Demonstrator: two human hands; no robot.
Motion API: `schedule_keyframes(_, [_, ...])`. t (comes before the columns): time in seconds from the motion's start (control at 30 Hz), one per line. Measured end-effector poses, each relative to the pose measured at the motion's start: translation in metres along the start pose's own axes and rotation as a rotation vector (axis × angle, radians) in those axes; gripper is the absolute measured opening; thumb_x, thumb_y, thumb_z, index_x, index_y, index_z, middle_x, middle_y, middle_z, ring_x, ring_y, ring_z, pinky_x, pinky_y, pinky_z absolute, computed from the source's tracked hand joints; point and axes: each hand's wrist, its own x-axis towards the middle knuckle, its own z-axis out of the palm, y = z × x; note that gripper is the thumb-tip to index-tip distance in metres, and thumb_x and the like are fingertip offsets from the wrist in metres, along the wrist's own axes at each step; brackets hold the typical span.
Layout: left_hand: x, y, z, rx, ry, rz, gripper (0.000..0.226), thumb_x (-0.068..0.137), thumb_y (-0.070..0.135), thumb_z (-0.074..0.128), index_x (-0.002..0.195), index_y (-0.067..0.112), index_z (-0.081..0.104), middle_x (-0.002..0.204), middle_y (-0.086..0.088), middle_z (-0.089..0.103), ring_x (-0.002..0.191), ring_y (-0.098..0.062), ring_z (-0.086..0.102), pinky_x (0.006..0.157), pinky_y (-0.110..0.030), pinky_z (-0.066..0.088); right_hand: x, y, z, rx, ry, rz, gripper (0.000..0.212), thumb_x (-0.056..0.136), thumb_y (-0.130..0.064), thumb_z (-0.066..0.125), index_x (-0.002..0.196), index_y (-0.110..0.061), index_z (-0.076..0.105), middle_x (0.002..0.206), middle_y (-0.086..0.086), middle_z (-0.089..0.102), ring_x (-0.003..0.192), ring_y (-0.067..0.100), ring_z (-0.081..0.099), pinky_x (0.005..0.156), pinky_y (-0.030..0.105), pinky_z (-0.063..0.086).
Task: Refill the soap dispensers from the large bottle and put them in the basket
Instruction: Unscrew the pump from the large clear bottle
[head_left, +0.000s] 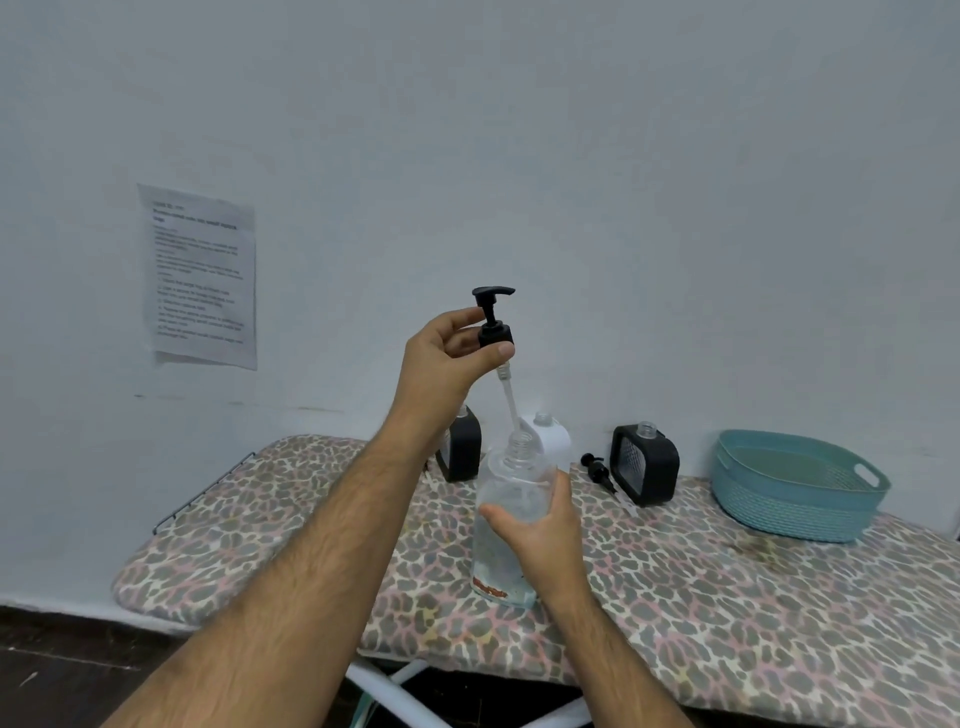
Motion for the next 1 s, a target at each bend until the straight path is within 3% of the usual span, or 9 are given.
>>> schedule_keyframes(0.13, [0.010, 0.021, -0.004, -0.030, 0.030, 0.011, 0.041, 0.081, 0.006, 0.080, 0.117, 0.018, 0.065, 0.099, 0.004, 0.078, 0.100, -0.008, 0.072, 0.085, -0.015, 0.048, 0.004, -0.005, -0.001, -0.030, -0.006, 0.011, 0.079, 0.049, -0.066, 0.081, 0.114, -0.046, 0.041, 0.106, -0.025, 0.058, 0.094, -0.011, 0.057, 0.064, 0.006, 0.046])
schedule_keyframes(0.27, [0.013, 0.036, -0.011, -0.050, 0.060, 0.012, 0.038, 0.082, 0.006, 0.079, 0.116, 0.016, 0.064, 0.096, 0.007, 0.078, 0.097, -0.005, 0.072, 0.089, -0.020, 0.045, 0.002, -0.004, 0.000, -0.038, -0.018, 0.022, 0.079, 0.050, -0.065, 0.081, 0.115, -0.044, 0.041, 0.105, -0.025, 0.058, 0.092, -0.009, 0.058, 0.064, 0.007, 0.047])
schedule_keyframes(0.43, [0.018, 0.062, -0.014, -0.074, 0.077, 0.034, 0.034, 0.084, 0.009, 0.077, 0.112, 0.021, 0.063, 0.090, 0.017, 0.077, 0.086, 0.007, 0.070, 0.077, -0.020, 0.040, 0.006, -0.006, -0.001, -0.033, -0.033, 0.029, 0.077, 0.052, -0.061, 0.082, 0.115, -0.043, 0.041, 0.107, -0.020, 0.060, 0.096, -0.003, 0.061, 0.069, 0.013, 0.050])
schedule_keyframes(0.67, [0.015, 0.073, -0.018, -0.053, 0.073, 0.036, 0.039, 0.084, 0.007, 0.078, 0.115, 0.020, 0.061, 0.091, 0.013, 0.078, 0.090, -0.001, 0.072, 0.082, -0.022, 0.041, 0.004, -0.008, -0.002, -0.053, -0.039, 0.027, 0.076, 0.053, -0.062, 0.081, 0.115, -0.040, 0.041, 0.106, -0.021, 0.058, 0.095, -0.004, 0.058, 0.067, 0.011, 0.046])
schedule_keyframes(1.0, [0.011, 0.078, -0.016, -0.074, 0.087, 0.037, 0.038, 0.084, 0.010, 0.078, 0.115, 0.023, 0.060, 0.092, 0.016, 0.077, 0.089, 0.004, 0.071, 0.085, -0.027, 0.040, 0.005, -0.007, -0.001, -0.041, -0.042, 0.028, 0.078, 0.055, -0.058, 0.082, 0.118, -0.037, 0.042, 0.107, -0.020, 0.059, 0.096, -0.004, 0.059, 0.069, 0.011, 0.048])
